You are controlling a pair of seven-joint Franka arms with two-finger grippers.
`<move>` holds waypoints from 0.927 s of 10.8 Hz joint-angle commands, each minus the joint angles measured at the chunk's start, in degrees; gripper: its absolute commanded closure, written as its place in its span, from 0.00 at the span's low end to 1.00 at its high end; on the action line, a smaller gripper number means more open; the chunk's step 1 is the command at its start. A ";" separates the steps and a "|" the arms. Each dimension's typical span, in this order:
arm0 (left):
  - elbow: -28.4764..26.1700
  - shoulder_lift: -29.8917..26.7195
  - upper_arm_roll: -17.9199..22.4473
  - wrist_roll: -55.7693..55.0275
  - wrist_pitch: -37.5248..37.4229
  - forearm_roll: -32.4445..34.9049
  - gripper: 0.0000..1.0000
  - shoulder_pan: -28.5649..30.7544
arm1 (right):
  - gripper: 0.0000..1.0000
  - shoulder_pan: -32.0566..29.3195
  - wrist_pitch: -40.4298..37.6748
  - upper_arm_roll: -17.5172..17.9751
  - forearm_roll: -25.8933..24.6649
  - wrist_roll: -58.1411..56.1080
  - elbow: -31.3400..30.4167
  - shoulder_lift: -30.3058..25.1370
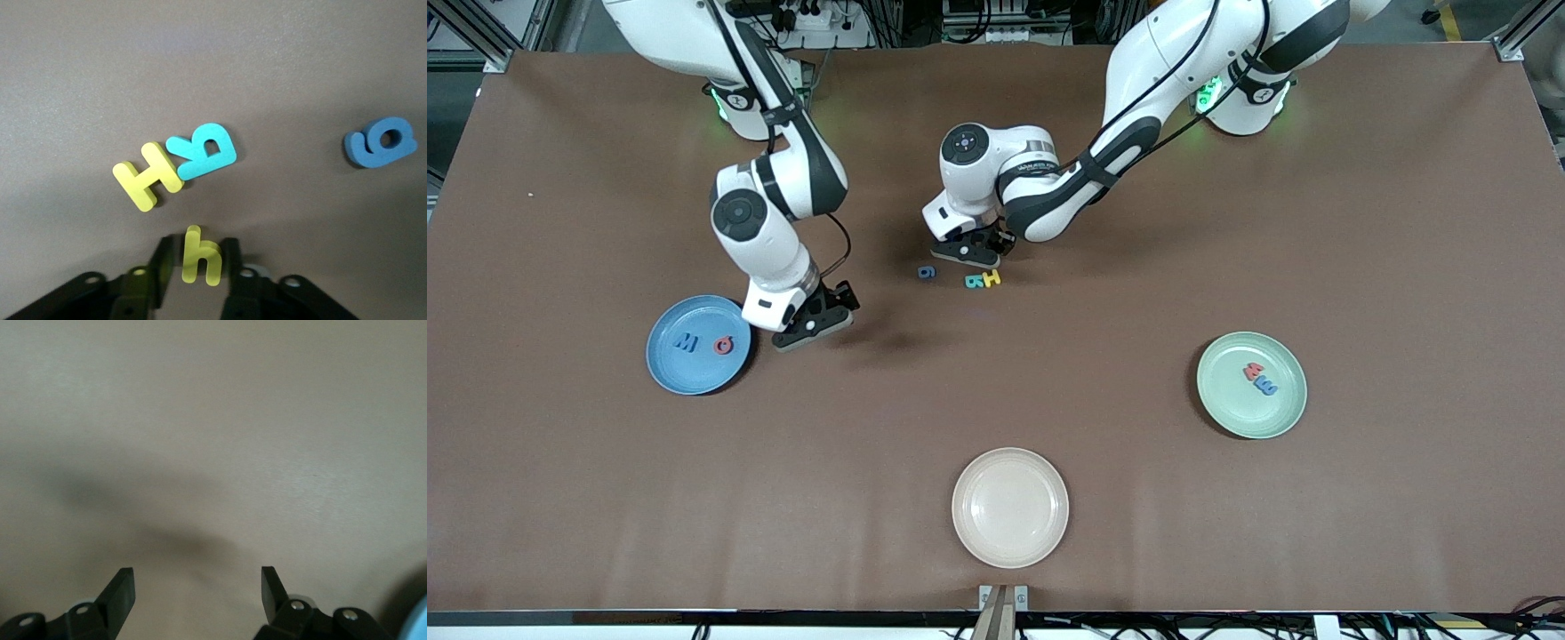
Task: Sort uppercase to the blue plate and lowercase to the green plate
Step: 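Grasp the yellow h with the left gripper while the right gripper returns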
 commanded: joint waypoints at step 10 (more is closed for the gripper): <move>-0.89 -9.62 -12.24 -0.72 -6.79 0.76 1.00 30.97 | 0.15 1.86 3.98 9.74 0.41 13.08 -5.93 -1.80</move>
